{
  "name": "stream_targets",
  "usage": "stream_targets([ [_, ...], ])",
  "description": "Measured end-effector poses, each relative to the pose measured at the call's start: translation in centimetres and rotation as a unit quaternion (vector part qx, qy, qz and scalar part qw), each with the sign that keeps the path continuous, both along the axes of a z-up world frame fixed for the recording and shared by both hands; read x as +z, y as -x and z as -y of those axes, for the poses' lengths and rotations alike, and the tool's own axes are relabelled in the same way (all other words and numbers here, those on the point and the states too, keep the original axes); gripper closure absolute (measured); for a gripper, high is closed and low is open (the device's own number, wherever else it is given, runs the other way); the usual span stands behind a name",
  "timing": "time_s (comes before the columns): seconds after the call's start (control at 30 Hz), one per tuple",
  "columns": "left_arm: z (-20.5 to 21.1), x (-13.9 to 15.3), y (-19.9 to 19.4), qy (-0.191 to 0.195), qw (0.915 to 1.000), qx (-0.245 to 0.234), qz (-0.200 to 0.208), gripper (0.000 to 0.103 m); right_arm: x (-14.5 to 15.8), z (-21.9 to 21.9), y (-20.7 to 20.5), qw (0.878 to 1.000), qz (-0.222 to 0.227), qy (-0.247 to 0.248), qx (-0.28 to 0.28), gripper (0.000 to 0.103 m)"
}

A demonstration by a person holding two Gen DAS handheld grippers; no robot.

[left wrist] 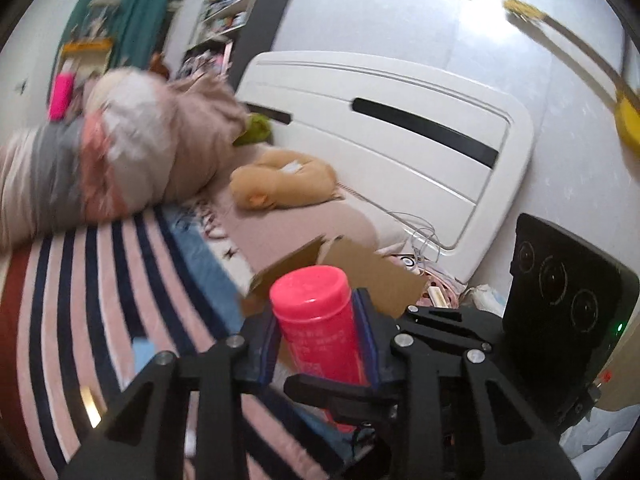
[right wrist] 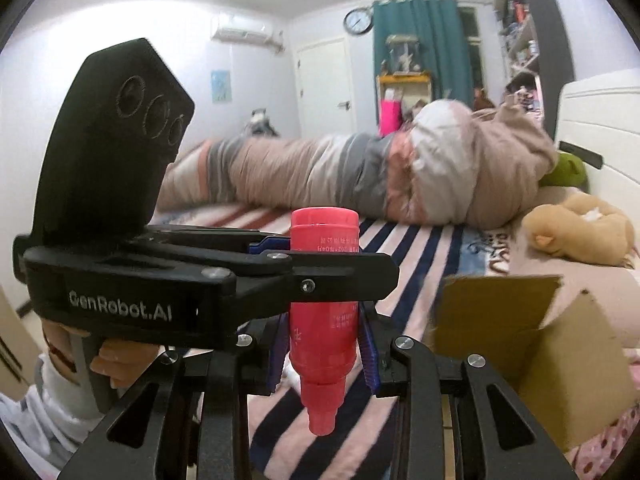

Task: Organize rigid objects
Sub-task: 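Carry the pink spray bottle into the cardboard box and open the right tool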

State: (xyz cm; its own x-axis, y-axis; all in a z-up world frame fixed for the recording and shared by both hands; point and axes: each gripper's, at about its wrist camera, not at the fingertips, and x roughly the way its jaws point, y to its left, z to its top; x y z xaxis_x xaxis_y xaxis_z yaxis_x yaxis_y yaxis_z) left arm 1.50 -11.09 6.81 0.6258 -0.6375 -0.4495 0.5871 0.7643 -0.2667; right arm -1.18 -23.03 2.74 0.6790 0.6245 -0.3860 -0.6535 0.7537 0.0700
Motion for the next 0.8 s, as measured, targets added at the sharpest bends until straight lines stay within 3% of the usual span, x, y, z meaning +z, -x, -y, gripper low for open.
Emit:
stream_targets([
  [0.13, 5.0, 2.3, -1.2, -0.036, 0.9988, -0.027, 0.018, 0.072, 2.2, 4.5, 0.0, 0.999, 0.019, -0.015, -0.03, 0.076],
  [0.23, 8.4, 2.0, -3.2, -0.056, 0.9972, -0.049, 0.006, 0.072, 2.7, 7.6, -0.7, 0.998, 0.006, -0.02, -0.056, 0.076],
  [0.37, 11.5, -1.1, -6.2, -0.088, 0.993, -0.065, -0.045, 0.072, 1.0, 10.7, -3.0, 0.996, -0.04, -0.009, -0.074, 0.076],
  [0.53, 12.0, -4.9, -8.4, -0.116, 0.9881, -0.064, -0.078, 0.072, -2.9, 11.1, -7.0, 0.993, -0.101, 0.013, -0.065, 0.076],
  [0.6, 11.7, -5.9, -9.0, -0.122, 0.9871, -0.061, -0.084, 0.061, -3.6, 10.9, -7.7, 0.992, -0.11, 0.019, -0.06, 0.076],
  [0.63, 11.5, -6.2, -9.2, -0.124, 0.9869, -0.058, -0.086, 0.048, -4.0, 10.8, -8.1, 0.991, -0.115, 0.024, -0.06, 0.076],
  [0.67, 11.1, -6.5, -9.4, -0.122, 0.9866, -0.056, -0.092, 0.043, -4.3, 10.7, -8.4, 0.99, -0.122, 0.027, -0.06, 0.07],
  [0.73, 10.5, -6.6, -9.6, -0.111, 0.9866, -0.062, -0.102, 0.042, -5.0, 10.6, -8.9, 0.989, -0.132, 0.026, -0.06, 0.055],
  [0.8, 9.9, -6.3, -9.5, -0.106, 0.9877, -0.057, -0.1, 0.039, -5.3, 10.6, -8.1, 0.989, -0.131, 0.024, -0.064, 0.051],
])
